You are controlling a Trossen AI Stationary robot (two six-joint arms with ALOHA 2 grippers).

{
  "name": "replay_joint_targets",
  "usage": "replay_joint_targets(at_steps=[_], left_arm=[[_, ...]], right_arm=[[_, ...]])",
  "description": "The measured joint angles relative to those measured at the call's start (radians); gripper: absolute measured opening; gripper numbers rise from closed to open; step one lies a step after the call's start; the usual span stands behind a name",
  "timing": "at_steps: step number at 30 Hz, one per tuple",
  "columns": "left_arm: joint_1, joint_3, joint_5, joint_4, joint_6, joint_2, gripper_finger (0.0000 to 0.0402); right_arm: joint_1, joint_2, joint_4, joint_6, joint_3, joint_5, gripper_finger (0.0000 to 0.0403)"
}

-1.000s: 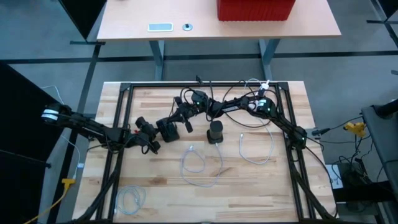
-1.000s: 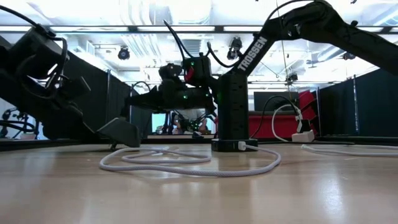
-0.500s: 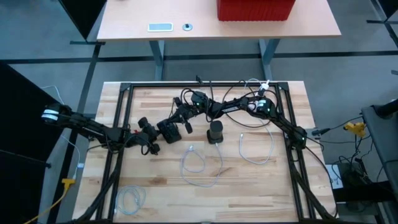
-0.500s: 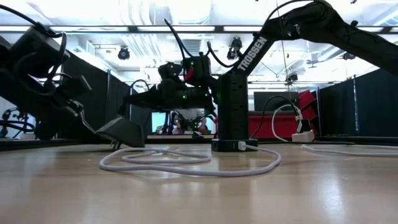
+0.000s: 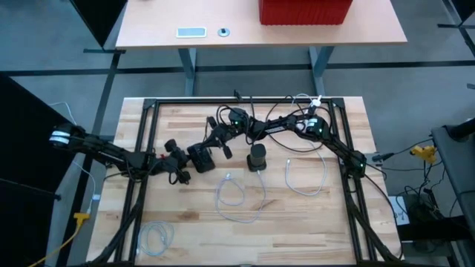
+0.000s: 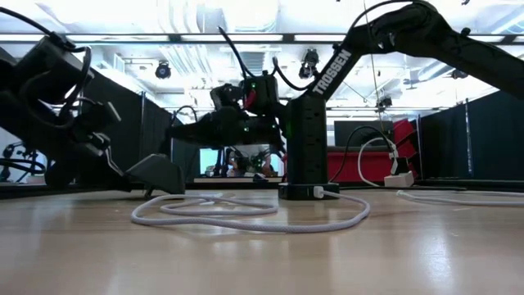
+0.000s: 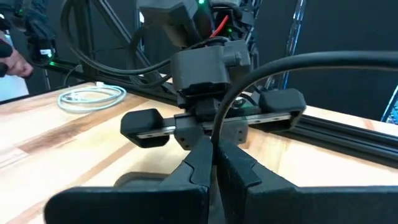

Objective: Insert USB
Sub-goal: Insert the black charger cable into the left black outlet extension

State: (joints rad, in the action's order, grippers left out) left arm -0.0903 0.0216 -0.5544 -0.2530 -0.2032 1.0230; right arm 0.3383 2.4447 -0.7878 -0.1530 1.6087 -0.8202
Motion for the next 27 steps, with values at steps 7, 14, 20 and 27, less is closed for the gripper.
replay_joint_targets(at_steps=[7,14,20,27], left_arm=[[0.034,0.0,0.03,-0.024,0.056,0.002,0.0],[0.072,0.0,0.082,-0.02,0.095,0.003,0.0],[0.074,0.0,0.097,-0.021,0.095,0.003,0.0],[0.074,0.005,0.104,-0.015,0.074,0.0,0.0]], right_arm=[[-0.009,0.0,-0.002,-0.014,0.0,0.001,0.0],[-0.021,0.0,0.042,-0.004,0.002,0.005,0.0],[-0.029,0.011,0.051,0.009,-0.001,0.021,0.0],[-0.047,-0.004,0.13,-0.046,-0.003,0.098,0.0013]])
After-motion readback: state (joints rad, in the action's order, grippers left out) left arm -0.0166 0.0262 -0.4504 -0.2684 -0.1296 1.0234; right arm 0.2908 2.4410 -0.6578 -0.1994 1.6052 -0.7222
